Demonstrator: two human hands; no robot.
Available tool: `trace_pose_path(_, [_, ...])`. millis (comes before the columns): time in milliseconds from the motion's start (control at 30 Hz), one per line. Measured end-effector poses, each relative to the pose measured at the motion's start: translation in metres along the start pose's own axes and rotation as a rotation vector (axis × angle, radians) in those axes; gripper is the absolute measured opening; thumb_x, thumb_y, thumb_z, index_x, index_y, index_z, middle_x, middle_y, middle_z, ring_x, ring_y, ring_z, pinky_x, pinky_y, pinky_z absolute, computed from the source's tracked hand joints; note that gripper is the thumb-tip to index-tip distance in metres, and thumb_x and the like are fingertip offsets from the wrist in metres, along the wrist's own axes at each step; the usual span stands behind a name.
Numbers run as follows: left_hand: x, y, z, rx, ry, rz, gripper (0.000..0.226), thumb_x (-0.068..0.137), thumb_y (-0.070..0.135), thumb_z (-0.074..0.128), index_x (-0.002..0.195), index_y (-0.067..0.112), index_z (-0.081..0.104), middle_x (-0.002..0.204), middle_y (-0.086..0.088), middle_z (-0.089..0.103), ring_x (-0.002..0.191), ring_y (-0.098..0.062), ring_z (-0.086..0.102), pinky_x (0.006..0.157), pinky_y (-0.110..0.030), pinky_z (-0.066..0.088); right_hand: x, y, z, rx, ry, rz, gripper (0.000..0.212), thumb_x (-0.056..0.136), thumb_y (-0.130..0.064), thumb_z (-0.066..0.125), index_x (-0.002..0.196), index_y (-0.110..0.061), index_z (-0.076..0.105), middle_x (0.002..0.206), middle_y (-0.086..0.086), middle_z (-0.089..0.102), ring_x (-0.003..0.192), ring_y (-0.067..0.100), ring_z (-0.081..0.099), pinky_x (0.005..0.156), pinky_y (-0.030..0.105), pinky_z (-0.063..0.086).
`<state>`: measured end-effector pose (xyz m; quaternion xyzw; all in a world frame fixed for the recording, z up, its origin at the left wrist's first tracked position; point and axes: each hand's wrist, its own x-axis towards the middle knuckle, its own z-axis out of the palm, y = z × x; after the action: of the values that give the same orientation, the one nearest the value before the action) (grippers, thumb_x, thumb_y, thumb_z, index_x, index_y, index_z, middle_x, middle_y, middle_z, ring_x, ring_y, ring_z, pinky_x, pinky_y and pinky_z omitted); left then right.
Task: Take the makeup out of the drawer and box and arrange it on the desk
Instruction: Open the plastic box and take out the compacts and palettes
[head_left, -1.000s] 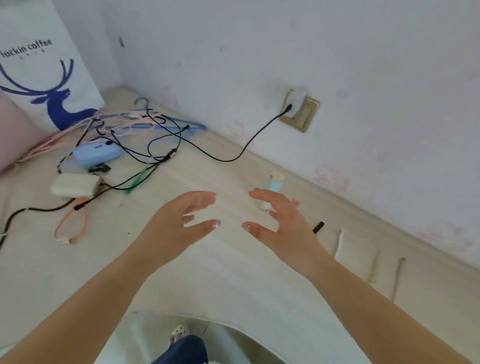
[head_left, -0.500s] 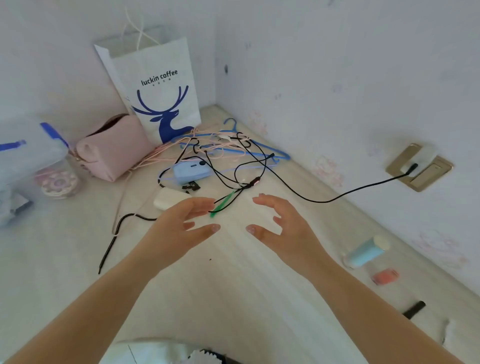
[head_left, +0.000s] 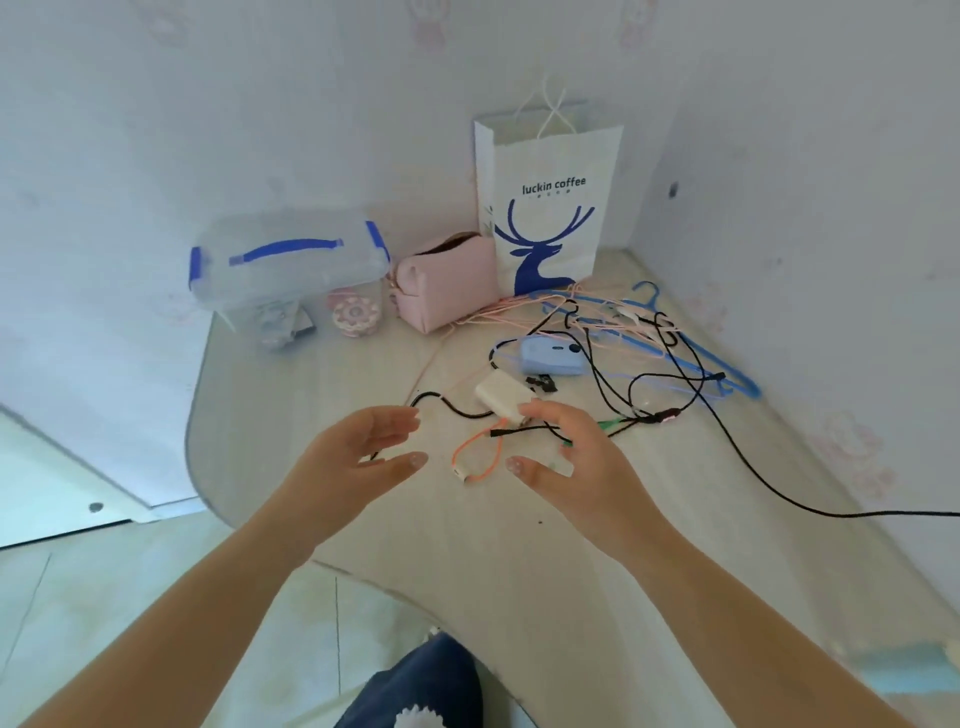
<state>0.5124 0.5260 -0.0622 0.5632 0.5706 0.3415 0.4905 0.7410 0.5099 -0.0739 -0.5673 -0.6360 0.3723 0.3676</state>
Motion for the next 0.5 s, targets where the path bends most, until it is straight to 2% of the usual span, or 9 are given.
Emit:
trace_pose_path(100, [-0.009, -0.006, -0.023, -0.037, 0.082, -0.033, 0.036, 0.077, 0.014, 0.074, 0.108, 0.028, 0.063, 0.112, 0.009, 0.068, 0.109, -0.002, 0.060, 0.095, -0.023, 0.046, 0.018, -0.006, 0.019, -0.002, -0.071, -0.029, 0.046, 0.079, -0.030, 0.070, 0.122, -0.037, 0.052, 0.127, -0.022, 0.048, 0.119, -0.010, 0.041, 0.096, 0.013, 0.033])
trace_pose_path(267, [-0.003, -0.018, -0.065, -0.048, 0.201, -0.064, 0.035, 0.079, 0.018, 0.072, 0.112, 0.027, 0.062, 0.111, 0.013, 0.067, 0.107, 0.001, 0.059, 0.089, -0.017, 0.043, 0.059, -0.017, 0.053, -0.010, -0.159, -0.069, 0.043, 0.080, -0.033, 0.071, 0.117, -0.042, 0.051, 0.126, -0.023, 0.048, 0.120, -0.011, 0.042, 0.098, 0.015, 0.034])
trace_pose_path(367, [0.015, -0.027, -0.094, -0.105, 0.252, -0.090, 0.034, 0.080, 0.019, 0.071, 0.112, 0.028, 0.063, 0.112, 0.012, 0.068, 0.109, -0.001, 0.059, 0.092, -0.022, 0.044, 0.092, -0.021, 0.070, -0.052, -0.195, -0.082, 0.042, 0.080, -0.032, 0.070, 0.114, -0.046, 0.049, 0.125, -0.027, 0.046, 0.117, -0.018, 0.038, 0.097, 0.010, 0.030])
trace_pose_path(500, [0.066, -0.046, -0.145, -0.197, 0.334, -0.116, 0.032, 0.081, 0.015, 0.070, 0.110, 0.026, 0.064, 0.111, 0.009, 0.069, 0.108, -0.004, 0.061, 0.092, -0.022, 0.045, 0.165, -0.028, 0.100, -0.087, -0.221, -0.061, 0.040, 0.079, -0.037, 0.069, 0.109, -0.052, 0.047, 0.123, -0.031, 0.044, 0.120, -0.011, 0.040, 0.104, 0.022, 0.033])
